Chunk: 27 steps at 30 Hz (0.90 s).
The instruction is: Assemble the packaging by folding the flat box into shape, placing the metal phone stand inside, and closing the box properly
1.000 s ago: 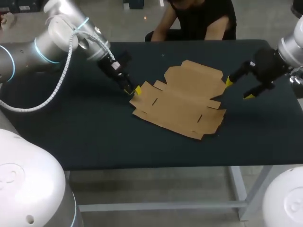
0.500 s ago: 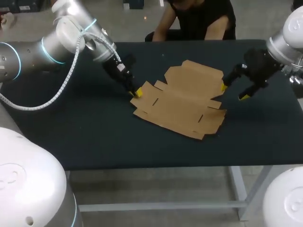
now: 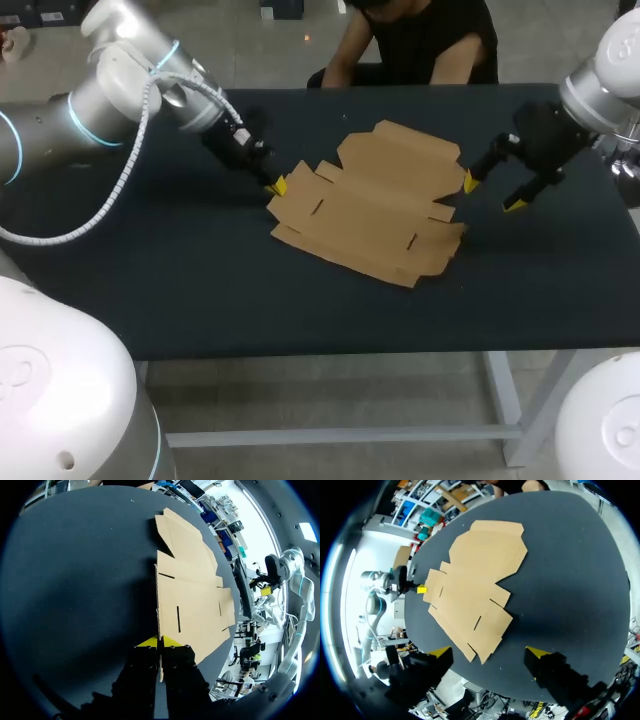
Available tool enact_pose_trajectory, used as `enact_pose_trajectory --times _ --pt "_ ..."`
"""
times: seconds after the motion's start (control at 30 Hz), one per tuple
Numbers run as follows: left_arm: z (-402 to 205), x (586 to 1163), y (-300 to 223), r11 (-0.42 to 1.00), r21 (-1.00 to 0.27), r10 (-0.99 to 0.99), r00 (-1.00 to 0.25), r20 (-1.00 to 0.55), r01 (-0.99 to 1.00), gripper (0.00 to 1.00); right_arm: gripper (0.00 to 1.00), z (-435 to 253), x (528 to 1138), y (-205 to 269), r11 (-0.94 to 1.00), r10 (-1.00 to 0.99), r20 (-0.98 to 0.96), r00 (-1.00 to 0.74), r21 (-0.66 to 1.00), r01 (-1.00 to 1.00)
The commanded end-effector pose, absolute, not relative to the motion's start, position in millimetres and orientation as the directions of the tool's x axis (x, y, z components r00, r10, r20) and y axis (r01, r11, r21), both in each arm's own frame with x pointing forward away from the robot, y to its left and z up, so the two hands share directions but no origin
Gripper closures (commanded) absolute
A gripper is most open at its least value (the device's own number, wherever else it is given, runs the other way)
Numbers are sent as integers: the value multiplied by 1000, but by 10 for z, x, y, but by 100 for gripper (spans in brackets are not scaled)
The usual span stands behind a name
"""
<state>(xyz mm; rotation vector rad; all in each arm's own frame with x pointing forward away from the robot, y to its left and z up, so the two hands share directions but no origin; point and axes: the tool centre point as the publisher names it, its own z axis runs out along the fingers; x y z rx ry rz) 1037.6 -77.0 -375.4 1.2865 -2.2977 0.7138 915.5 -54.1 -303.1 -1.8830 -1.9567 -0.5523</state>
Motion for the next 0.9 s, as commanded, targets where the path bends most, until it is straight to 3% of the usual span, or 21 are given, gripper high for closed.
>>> enact_pose_trajectory --times 0.03,0.6,0.63,0.67,0.7,0.73,0.77,0.9 --pt "-3632 10159 -558 328 -310 -690 -450 567 -892 100 0 -3053 9194 -526 36 854 519 -38 14 999" --pt "-3789 9865 18 83 -206 -754 -196 627 -975 100 0 -3110 9239 -490 44 850 525 -33 -7 999" --pt "-3795 9855 26 83 -207 -755 -197 626 -975 67 0 -3113 9241 -490 44 850 525 -33 -9 999" --pt "-3793 9852 32 83 -207 -755 -197 626 -975 44 0 -3116 9243 -489 45 850 525 -33 -10 999" --pt "-3787 9853 35 84 -209 -756 -198 624 -974 13 0 -3117 9243 -489 45 850 525 -33 -11 999" --pt "-3772 9856 35 85 -211 -756 -202 623 -974 4 0 -3118 9245 -487 46 850 526 -33 -11 999" --pt "-3758 9866 33 93 -213 -753 -209 624 -973 0 0 -3121 9247 -483 47 850 526 -35 -11 999" --pt "-3744 9922 21 116 -229 -762 -235 604 -966 0 0 -3127 9249 -478 50 847 530 -37 -10 999"
